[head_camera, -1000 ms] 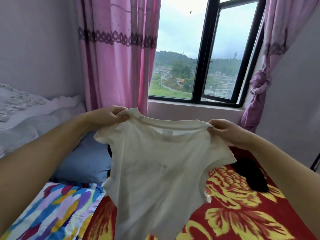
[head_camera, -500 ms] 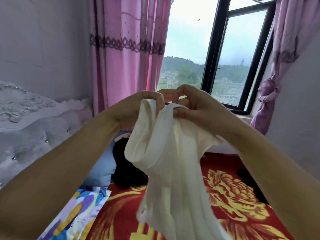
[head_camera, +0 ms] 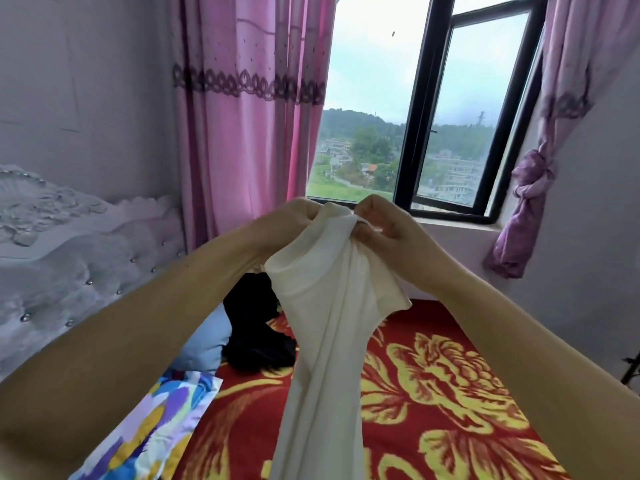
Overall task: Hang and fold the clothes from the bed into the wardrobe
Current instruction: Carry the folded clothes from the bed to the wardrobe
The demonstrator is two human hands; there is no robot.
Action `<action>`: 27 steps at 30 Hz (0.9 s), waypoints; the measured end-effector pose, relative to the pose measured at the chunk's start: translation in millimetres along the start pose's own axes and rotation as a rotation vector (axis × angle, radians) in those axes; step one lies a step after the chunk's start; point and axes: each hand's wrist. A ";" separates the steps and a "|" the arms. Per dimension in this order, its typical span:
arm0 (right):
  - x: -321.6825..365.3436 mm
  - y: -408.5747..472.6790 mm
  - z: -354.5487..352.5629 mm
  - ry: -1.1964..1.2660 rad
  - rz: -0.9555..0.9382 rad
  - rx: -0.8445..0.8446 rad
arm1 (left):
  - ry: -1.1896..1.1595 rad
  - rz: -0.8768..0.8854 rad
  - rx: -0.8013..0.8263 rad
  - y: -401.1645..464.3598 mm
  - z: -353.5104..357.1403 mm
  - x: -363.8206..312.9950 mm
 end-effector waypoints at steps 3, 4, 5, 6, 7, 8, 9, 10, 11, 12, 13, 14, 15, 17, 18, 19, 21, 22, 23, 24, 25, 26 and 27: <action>-8.4 -3.9 5.3 0.034 0.052 0.028 | 0.089 -0.004 0.055 -2.6 -5.3 -1.2; -9.6 -3.8 6.3 0.016 0.056 0.018 | 0.015 -0.042 0.117 -3.9 -7.7 0.6; -11.4 -2.9 6.7 -0.005 0.056 0.000 | -0.113 -0.091 0.190 -6.4 -9.8 2.0; -12.7 -1.8 6.9 -0.024 0.059 -0.014 | -0.225 -0.132 0.275 -7.8 -11.9 3.4; -14.6 0.0 6.6 -0.046 0.057 -0.026 | -0.267 -0.134 0.363 -7.2 -13.1 5.0; -15.4 1.6 5.9 -0.081 0.056 -0.031 | -0.213 -0.118 0.407 -8.4 -11.9 4.7; -17.2 3.2 5.0 -0.120 0.045 -0.030 | -0.076 -0.057 0.382 -8.8 -9.3 4.6; -18.4 4.1 3.2 -0.168 0.039 -0.022 | 0.110 0.005 0.295 -9.1 -6.2 3.4; -21.2 3.7 1.2 -0.218 0.030 -0.012 | 0.300 0.069 0.149 -7.6 -3.8 2.7; -22.7 2.5 -1.7 -0.274 0.025 0.000 | 0.464 0.141 -0.015 -7.0 -1.2 -0.5; -25.5 1.0 -5.2 -0.319 0.013 0.015 | 0.580 0.199 -0.135 -6.1 0.7 -3.8; -27.4 -1.2 -9.0 -0.350 0.004 0.037 | 0.644 0.233 -0.194 -6.1 2.7 -6.7; -30.2 -3.7 -13.5 -0.383 -0.013 0.063 | 0.674 0.262 -0.211 -5.0 4.4 -8.8; -32.9 -9.5 -23.1 -0.445 -0.031 0.111 | 0.707 0.295 -0.243 -1.8 8.6 -15.2; -34.8 -12.9 -26.5 -0.460 -0.028 0.141 | 0.707 0.314 -0.278 -0.5 10.3 -17.7; -38.8 -17.9 -29.7 -0.462 -0.017 0.184 | 0.681 0.333 -0.316 2.0 13.1 -20.5; -49.2 -31.0 -29.6 -0.369 0.045 0.262 | 0.594 0.342 -0.360 4.8 14.2 -27.4; -53.6 -37.3 -29.1 -0.282 0.096 0.267 | 0.564 0.341 -0.346 6.2 13.2 -30.2; -55.9 -42.4 -30.3 -0.206 0.139 0.247 | 0.570 0.336 -0.310 8.3 11.2 -32.2; -58.3 -45.7 -34.1 -0.133 0.173 0.202 | 0.612 0.320 -0.264 9.7 8.6 -33.1; -58.2 -47.9 -40.9 -0.090 0.201 0.155 | 0.667 0.300 -0.220 12.2 5.5 -32.8; -56.0 -48.8 -49.4 -0.054 0.224 0.122 | 0.722 0.279 -0.184 14.2 2.0 -31.1; -50.9 -49.0 -58.0 -0.048 0.222 0.120 | 0.769 0.268 -0.156 15.4 -2.0 -28.8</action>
Point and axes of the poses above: each hand's wrist, its own y-axis towards the middle knuckle, its own z-axis out of the palm, x = y × z, and after that the axes turned 13 degrees about -z, right-handed
